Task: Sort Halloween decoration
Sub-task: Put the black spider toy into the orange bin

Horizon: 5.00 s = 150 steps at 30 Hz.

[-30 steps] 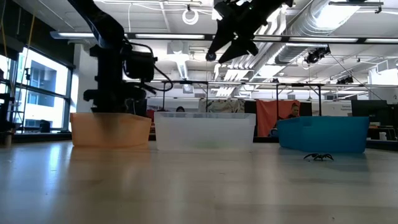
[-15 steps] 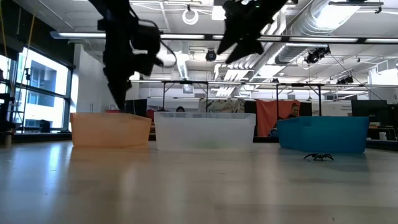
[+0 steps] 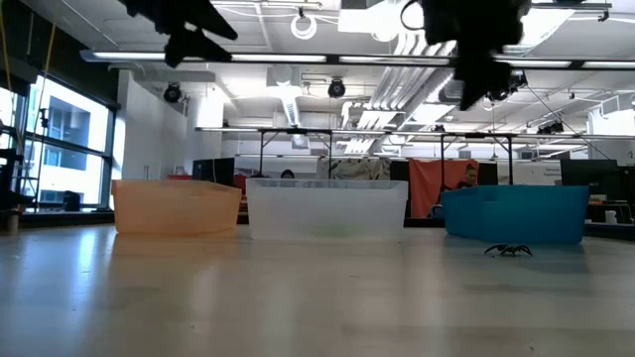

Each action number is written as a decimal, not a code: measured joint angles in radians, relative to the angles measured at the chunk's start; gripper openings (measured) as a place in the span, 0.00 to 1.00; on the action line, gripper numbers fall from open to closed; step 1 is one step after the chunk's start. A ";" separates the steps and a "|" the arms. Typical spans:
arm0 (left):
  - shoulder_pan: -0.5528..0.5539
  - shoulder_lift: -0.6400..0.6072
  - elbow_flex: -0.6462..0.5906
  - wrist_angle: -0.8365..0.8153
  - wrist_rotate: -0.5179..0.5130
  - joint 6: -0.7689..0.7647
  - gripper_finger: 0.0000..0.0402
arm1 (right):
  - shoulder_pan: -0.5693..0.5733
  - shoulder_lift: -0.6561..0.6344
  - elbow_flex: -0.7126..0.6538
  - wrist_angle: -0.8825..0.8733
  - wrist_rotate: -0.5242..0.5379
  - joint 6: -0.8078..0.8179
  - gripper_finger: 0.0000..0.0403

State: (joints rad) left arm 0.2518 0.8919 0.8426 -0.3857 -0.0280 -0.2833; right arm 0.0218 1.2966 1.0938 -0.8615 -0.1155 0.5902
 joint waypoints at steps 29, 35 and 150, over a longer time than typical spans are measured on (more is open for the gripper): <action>-0.017 -0.104 -0.003 0.035 -0.253 0.051 0.50 | 0.231 0.469 -0.080 0.164 -0.047 0.513 0.62; -0.017 -0.104 -0.003 0.041 -0.252 0.050 0.50 | 0.231 0.469 -0.080 0.195 0.012 0.487 0.62; -0.030 0.122 0.044 0.350 0.105 0.583 0.50 | -0.045 0.031 -0.046 0.729 0.080 -0.660 0.00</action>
State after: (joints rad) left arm 0.2219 1.0138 0.8864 -0.0354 0.0771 0.2992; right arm -0.0229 1.3280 1.0478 -0.1324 -0.0354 -0.0699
